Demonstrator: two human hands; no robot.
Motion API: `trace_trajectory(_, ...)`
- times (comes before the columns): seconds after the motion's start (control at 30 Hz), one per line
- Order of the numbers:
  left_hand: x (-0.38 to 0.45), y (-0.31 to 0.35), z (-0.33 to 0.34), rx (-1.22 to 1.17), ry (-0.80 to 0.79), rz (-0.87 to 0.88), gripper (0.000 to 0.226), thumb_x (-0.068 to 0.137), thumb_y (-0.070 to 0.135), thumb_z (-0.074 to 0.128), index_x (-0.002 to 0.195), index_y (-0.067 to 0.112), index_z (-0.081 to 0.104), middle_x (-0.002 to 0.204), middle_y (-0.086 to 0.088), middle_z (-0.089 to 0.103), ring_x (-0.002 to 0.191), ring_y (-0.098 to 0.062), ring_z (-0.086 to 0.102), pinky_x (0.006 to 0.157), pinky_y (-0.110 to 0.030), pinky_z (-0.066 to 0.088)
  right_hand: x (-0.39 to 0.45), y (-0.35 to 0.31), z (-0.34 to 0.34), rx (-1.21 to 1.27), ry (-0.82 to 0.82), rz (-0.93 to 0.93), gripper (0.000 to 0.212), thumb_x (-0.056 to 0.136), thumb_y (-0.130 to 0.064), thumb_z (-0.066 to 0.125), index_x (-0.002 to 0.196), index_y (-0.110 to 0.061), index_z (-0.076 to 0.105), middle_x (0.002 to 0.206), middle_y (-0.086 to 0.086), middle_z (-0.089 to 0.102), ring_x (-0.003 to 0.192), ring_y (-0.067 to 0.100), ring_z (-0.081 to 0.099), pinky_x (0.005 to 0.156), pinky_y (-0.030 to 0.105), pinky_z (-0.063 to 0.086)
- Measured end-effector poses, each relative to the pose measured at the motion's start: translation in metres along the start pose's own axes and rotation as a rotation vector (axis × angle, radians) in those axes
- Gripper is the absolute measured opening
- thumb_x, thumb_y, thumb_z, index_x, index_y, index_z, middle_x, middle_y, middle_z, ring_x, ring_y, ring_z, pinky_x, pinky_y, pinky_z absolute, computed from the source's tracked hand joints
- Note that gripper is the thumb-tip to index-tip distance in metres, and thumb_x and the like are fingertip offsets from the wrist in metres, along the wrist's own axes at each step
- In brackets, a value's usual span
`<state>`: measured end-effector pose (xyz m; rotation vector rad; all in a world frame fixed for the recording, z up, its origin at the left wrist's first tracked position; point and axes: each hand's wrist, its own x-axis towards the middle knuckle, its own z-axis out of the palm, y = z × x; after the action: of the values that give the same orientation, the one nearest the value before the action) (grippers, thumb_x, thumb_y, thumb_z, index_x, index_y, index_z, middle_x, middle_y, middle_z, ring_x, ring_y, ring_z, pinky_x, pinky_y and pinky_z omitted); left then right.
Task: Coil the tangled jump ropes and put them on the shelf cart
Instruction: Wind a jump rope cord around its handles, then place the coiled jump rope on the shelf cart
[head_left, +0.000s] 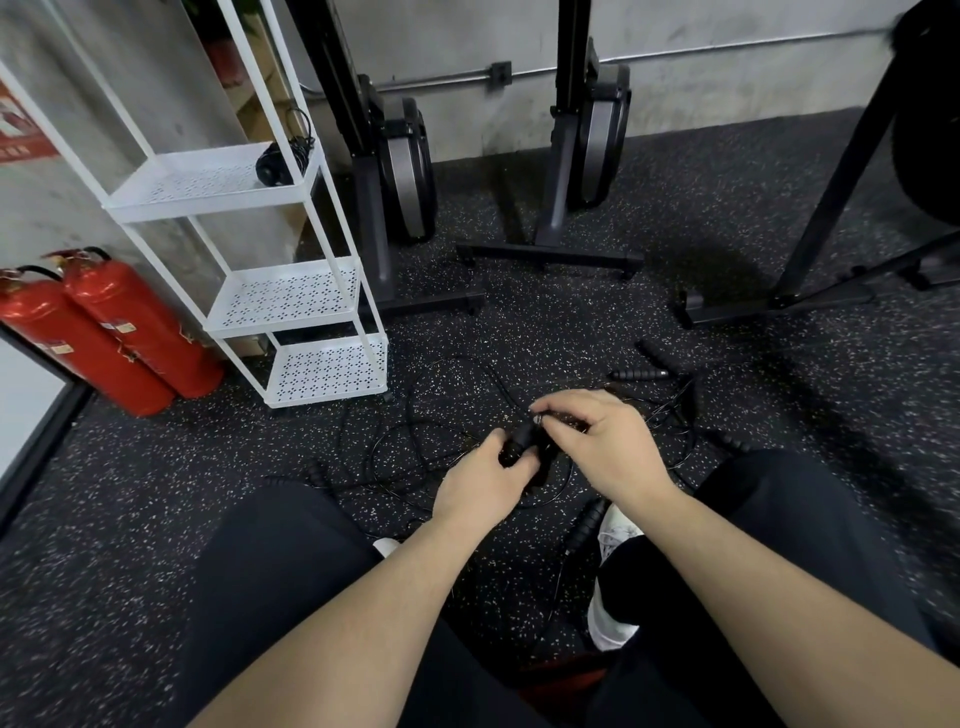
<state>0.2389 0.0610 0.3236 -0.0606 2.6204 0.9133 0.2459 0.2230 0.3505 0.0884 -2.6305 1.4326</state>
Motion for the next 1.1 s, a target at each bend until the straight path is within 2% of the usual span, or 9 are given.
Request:
trace_trajectory(0.07,0.003,-0.005,0.002,-0.101,-0.040,-0.026,0.027,0.097,0.060,0.048,0.105,0.035,0.053,0.096,0.007,0.069,0.093,-0.020,0.066,0.081,-0.036,0.053,0.000,-0.001,0.001,0.185,0.001,0.134,0.025,0.096,-0.018,0.067,0.104,-0.040,0.075,0.090,-0.028,0.072,0.083,-0.004,0.064,0.074,0.013,0.048)
trace_trajectory(0.2,0.004,-0.002,0.001,-0.427,-0.064,-0.106,0.047,0.098,0.062,0.049,0.135,0.032,0.057,0.130,0.005,0.067,0.113,-0.017,0.063,0.103,-0.037,0.049,0.004,0.000,0.002,0.303,0.077,0.221,0.032,0.101,-0.021,0.060,0.124,-0.044,0.061,0.113,-0.023,0.066,0.084,-0.007,0.062,0.069,0.010,0.047)
trace_trajectory(0.27,0.005,0.000,-0.001,-0.599,-0.090,-0.196,0.060,0.093,0.069,0.050,0.140,0.032,0.055,0.127,0.001,0.069,0.111,-0.021,0.067,0.101,-0.040,0.052,0.004,0.004,0.005,0.301,0.027,0.293,0.031,0.100,-0.025,0.061,0.126,-0.041,0.058,0.114,-0.016,0.065,0.073,-0.001,0.058,0.063,0.016,0.045)
trace_trajectory(0.43,0.009,0.009,-0.014,-0.874,-0.104,-0.341,0.059,0.092,0.075,0.045,0.122,0.027,0.063,0.100,-0.010,0.078,0.089,-0.029,0.076,0.074,-0.038,0.059,-0.001,0.006,0.014,0.399,-0.131,0.492,0.053,0.089,-0.058,0.068,0.136,-0.040,0.052,0.126,-0.004,0.065,0.112,0.012,0.064,0.095,0.031,0.050)
trace_trajectory(0.6,0.011,0.023,-0.033,-1.010,-0.093,-0.392,0.068,0.094,0.078,0.041,0.116,0.021,0.071,0.093,-0.010,0.079,0.083,-0.028,0.077,0.070,-0.039,0.061,0.007,-0.007,0.018,0.592,-0.242,0.504,0.062,0.086,-0.039,0.079,0.141,-0.036,0.050,0.122,-0.006,0.070,0.109,0.009,0.069,0.097,0.033,0.054)
trace_trajectory(0.73,0.017,0.032,-0.058,-0.970,-0.033,-0.366,0.070,0.095,0.076,0.040,0.115,0.017,0.070,0.095,-0.011,0.077,0.088,-0.029,0.075,0.082,-0.041,0.061,0.029,-0.026,0.023,0.763,-0.170,0.522,0.063,0.087,-0.016,0.079,0.140,-0.036,0.051,0.123,0.000,0.069,0.102,0.018,0.073,0.071,0.030,0.060)
trace_trajectory(0.83,0.023,0.036,-0.086,-0.915,-0.022,-0.298,0.068,0.093,0.078,0.044,0.106,0.017,0.071,0.092,-0.008,0.078,0.092,-0.027,0.074,0.092,-0.042,0.059,0.051,-0.046,0.028,0.856,-0.095,0.496,0.060,0.086,-0.015,0.080,0.135,-0.038,0.053,0.120,0.001,0.074,0.101,0.022,0.075,0.076,0.039,0.061)
trace_trajectory(0.9,0.029,0.033,-0.108,-0.900,-0.040,-0.201,0.060,0.089,0.075,0.057,0.116,0.022,0.068,0.099,-0.004,0.079,0.097,-0.024,0.075,0.095,-0.045,0.059,0.067,-0.061,0.030,0.875,-0.062,0.475,0.060,0.087,-0.016,0.079,0.138,-0.035,0.055,0.119,0.002,0.074,0.102,0.024,0.075,0.077,0.039,0.061)
trace_trajectory(1.1,0.042,0.017,-0.174,-0.909,-0.133,-0.002,0.045,0.090,0.032,0.079,0.131,0.026,0.060,0.111,-0.005,0.078,0.103,-0.024,0.075,0.084,-0.038,0.063,0.122,-0.108,0.035,0.867,-0.066,0.393,0.055,0.087,-0.016,0.079,0.139,-0.023,0.060,0.115,0.003,0.076,0.100,0.024,0.075,0.072,0.034,0.061)
